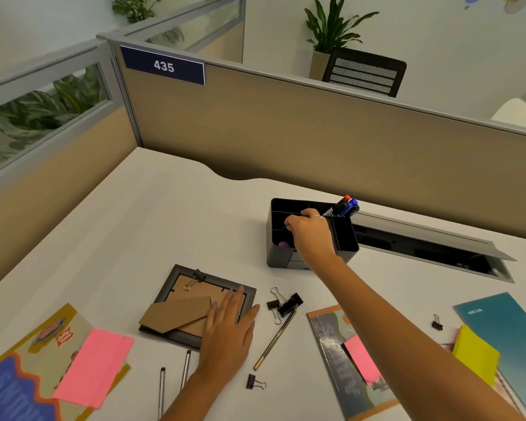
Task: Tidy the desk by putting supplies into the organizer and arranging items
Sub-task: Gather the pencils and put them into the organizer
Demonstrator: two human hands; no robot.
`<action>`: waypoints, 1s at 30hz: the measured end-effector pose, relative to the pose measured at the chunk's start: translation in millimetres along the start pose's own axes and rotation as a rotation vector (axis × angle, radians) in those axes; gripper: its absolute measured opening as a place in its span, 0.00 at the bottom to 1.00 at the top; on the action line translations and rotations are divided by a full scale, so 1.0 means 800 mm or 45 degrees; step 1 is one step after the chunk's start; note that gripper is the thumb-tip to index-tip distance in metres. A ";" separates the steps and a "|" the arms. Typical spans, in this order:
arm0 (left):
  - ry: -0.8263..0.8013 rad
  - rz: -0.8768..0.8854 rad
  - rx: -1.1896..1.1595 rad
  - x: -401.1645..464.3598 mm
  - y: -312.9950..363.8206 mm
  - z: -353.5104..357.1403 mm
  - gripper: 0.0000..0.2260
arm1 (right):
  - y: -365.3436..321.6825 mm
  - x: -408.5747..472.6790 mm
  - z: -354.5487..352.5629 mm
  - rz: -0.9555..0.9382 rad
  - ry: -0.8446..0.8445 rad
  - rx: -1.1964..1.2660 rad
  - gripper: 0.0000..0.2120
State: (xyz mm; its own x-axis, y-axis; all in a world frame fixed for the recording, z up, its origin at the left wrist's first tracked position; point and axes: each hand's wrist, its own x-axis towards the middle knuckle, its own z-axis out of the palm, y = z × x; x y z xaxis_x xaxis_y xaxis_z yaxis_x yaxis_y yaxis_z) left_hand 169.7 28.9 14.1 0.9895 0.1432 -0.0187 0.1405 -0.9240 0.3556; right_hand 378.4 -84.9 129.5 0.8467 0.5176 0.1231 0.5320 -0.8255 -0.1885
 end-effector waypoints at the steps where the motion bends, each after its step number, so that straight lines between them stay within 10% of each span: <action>1: 0.002 0.002 -0.014 0.000 0.000 -0.001 0.21 | 0.003 -0.003 0.003 -0.040 0.041 0.022 0.16; 6: 0.081 0.017 -0.084 -0.004 -0.004 -0.005 0.23 | -0.004 -0.053 0.015 -0.231 0.348 0.103 0.10; 15: 0.523 -0.034 -0.131 -0.054 -0.040 -0.027 0.17 | -0.010 -0.194 0.085 -0.344 -0.030 0.043 0.23; 25: 0.566 -0.446 -0.012 -0.122 -0.083 -0.047 0.12 | -0.016 -0.235 0.092 -0.245 -0.263 -0.119 0.18; 30: 0.352 -0.540 0.121 -0.141 -0.080 -0.046 0.27 | -0.023 -0.235 0.088 -0.367 -0.273 -0.209 0.23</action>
State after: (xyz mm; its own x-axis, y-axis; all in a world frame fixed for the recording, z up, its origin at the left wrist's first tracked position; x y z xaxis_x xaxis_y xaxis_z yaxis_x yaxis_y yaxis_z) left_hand 48.1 85.0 28.1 0.8009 0.5887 0.1094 0.5425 -0.7908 0.2834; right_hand 209.4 -151.5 41.6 0.6538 0.7542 -0.0615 0.7549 -0.6557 -0.0157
